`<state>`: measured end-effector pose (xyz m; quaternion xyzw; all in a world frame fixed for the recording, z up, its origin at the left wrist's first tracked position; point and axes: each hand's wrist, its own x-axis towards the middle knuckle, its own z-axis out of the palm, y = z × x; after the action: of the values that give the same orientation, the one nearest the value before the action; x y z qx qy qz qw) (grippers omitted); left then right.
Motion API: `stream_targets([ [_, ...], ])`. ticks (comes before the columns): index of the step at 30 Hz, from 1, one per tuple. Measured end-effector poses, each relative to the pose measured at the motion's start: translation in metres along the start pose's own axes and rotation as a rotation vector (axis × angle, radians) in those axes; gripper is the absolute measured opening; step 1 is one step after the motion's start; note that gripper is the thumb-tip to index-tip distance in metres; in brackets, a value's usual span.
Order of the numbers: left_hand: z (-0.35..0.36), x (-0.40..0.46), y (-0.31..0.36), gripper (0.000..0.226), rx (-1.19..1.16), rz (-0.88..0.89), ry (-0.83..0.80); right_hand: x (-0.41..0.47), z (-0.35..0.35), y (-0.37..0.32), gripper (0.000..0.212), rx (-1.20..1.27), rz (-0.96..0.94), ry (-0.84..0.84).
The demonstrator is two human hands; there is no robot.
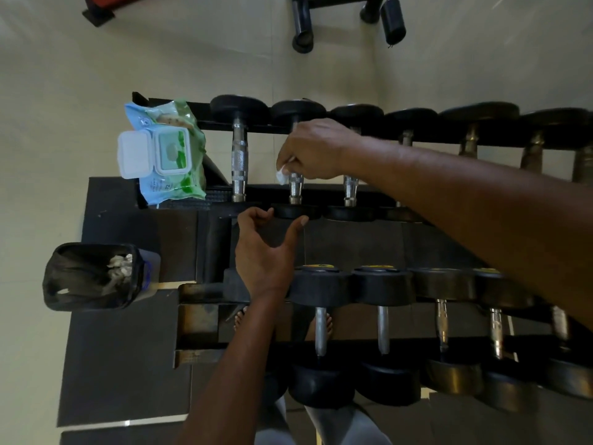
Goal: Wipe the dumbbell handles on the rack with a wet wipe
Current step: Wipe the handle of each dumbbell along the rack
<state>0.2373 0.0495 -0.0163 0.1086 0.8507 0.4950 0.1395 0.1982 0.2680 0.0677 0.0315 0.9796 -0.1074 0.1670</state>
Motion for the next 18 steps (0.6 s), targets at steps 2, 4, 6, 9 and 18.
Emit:
stream_targets([
  [2, 0.004, -0.003, -0.005, 0.05, 0.029, 0.017, 0.011, -0.005, 0.006, -0.002, 0.028, 0.027, 0.014, -0.002],
  [4, 0.01, -0.01, -0.01, 0.044, 0.051, 0.016, 0.022, -0.012, 0.014, -0.004, 0.025, 0.062, 0.005, -0.011],
  [6, 0.014, -0.018, -0.016, 0.045, 0.023, -0.05, -0.002, -0.019, 0.029, -0.009, 0.022, 0.127, 0.006, -0.041],
  [9, 0.018, -0.024, -0.017, 0.063, -0.142, -0.275, -0.073, -0.025, 0.043, -0.005, 0.018, 0.337, 0.067, -0.003],
  [18, 0.042, -0.011, -0.004, 0.086, -0.564, -0.502, -0.034, -0.045, 0.071, 0.026, 0.024, 0.841, 0.354, 0.514],
])
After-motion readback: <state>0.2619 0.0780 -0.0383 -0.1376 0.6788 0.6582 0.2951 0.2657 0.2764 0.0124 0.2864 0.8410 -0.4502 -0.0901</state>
